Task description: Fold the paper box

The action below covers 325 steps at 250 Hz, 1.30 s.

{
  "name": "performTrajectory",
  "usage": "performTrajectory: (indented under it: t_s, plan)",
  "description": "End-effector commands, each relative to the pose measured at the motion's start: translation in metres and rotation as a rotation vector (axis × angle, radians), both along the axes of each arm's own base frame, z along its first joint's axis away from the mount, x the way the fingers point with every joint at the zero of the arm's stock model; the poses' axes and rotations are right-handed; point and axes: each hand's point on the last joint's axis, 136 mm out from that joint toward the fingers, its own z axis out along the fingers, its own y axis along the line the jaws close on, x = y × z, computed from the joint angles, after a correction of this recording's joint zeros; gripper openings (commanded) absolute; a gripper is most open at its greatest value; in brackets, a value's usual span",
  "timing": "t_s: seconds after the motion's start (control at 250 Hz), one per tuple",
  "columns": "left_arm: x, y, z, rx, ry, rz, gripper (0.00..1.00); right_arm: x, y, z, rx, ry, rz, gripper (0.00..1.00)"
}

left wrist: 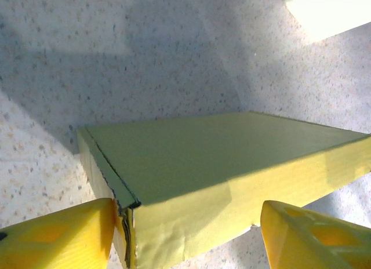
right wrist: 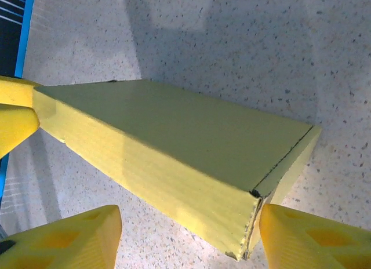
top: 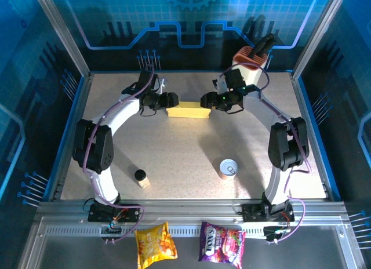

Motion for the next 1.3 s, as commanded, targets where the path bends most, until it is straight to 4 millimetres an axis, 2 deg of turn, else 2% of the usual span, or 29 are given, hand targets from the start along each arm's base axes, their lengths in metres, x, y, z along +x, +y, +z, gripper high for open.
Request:
performTrajectory:
  t_s: [0.0,0.152,0.228,0.364,0.511,0.739,0.911,1.031,1.135,1.295]
  plan:
    - [-0.028,-0.033,0.024,-0.148,-0.035,-0.127,0.67,-0.032,0.029,0.016,0.081,0.0,0.098,0.67]
    - [-0.059,-0.025,0.001,-0.134,0.059,-0.105,0.68,-0.058,0.027,-0.007,0.038,0.071,0.1,0.7]
    - [-0.071,-0.014,-0.021,-0.083,0.114,-0.075,0.68,-0.069,0.026,-0.024,0.003,0.107,0.102,0.7]
    - [-0.084,0.013,-0.052,0.062,0.174,-0.002,0.69,-0.071,0.002,-0.048,-0.13,0.141,0.037,0.7]
    - [-0.082,0.029,-0.067,0.172,0.213,0.024,0.69,-0.062,-0.008,-0.058,-0.172,0.145,0.016,0.68]
    - [-0.067,0.028,-0.078,0.178,0.238,0.028,0.67,-0.049,-0.005,-0.077,-0.16,0.183,0.029,0.62]
    - [-0.057,0.019,-0.086,0.146,0.262,0.013,0.63,-0.039,-0.007,-0.094,-0.162,0.214,0.023,0.57]
    - [-0.051,0.016,-0.091,0.135,0.273,0.011,0.59,-0.035,-0.001,-0.098,-0.14,0.218,0.031,0.52]
    - [-0.048,0.014,-0.094,0.131,0.28,0.01,0.54,-0.032,0.006,-0.098,-0.11,0.221,0.032,0.43]
    - [-0.045,0.021,-0.097,0.122,0.281,0.028,0.45,-0.031,0.023,-0.095,-0.086,0.215,0.055,0.35]
